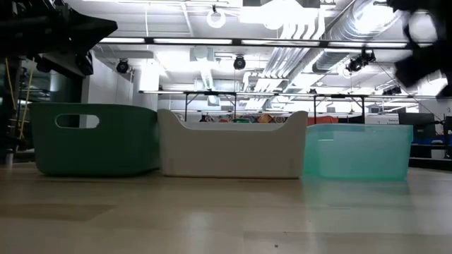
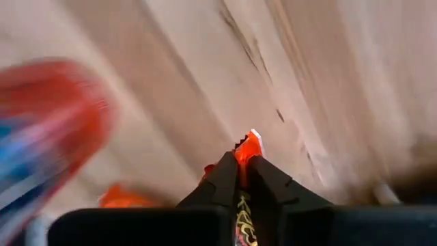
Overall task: Sort candy
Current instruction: Put the orange chocolate into the white bin
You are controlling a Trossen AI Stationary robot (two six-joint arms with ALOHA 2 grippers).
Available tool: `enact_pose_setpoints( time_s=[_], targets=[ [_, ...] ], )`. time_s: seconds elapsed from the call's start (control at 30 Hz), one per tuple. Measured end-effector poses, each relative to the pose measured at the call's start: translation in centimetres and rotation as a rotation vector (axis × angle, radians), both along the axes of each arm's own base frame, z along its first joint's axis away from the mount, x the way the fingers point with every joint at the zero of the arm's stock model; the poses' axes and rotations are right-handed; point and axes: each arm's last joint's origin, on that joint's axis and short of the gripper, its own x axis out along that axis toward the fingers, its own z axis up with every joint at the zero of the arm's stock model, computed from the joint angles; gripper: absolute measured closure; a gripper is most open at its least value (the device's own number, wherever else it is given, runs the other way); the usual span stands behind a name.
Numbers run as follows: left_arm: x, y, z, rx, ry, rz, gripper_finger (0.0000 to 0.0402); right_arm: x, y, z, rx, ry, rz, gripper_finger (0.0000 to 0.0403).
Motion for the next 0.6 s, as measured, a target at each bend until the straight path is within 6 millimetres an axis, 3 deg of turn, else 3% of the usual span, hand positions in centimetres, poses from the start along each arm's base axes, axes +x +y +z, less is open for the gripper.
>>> enact_pose_setpoints(
  time_s=[0.17,0.27,0.37,0.6],
  targets=[
    [0.0,0.0,0.0,0.000,0.001,0.000,0.0401,1.5,0.0,8.4,-0.058,-0.439,0.117,0.0394],
    [0.0,0.0,0.0,0.000,0.000,0.000,0.0401,3.3,0.0,11.6,-0.123,-0.776,0.178,0.0398],
    [0.0,0.0,0.0,0.000,0.000,0.000,0.0401,6.0,-0.2,12.0,-0.175,-0.984,0.229,0.0398],
    [0.0,0.0,0.0,0.000,0.000,0.000,0.0401,13.1,-2.5,8.2,-0.352,-1.149,0.242,0.0394]
  ],
)
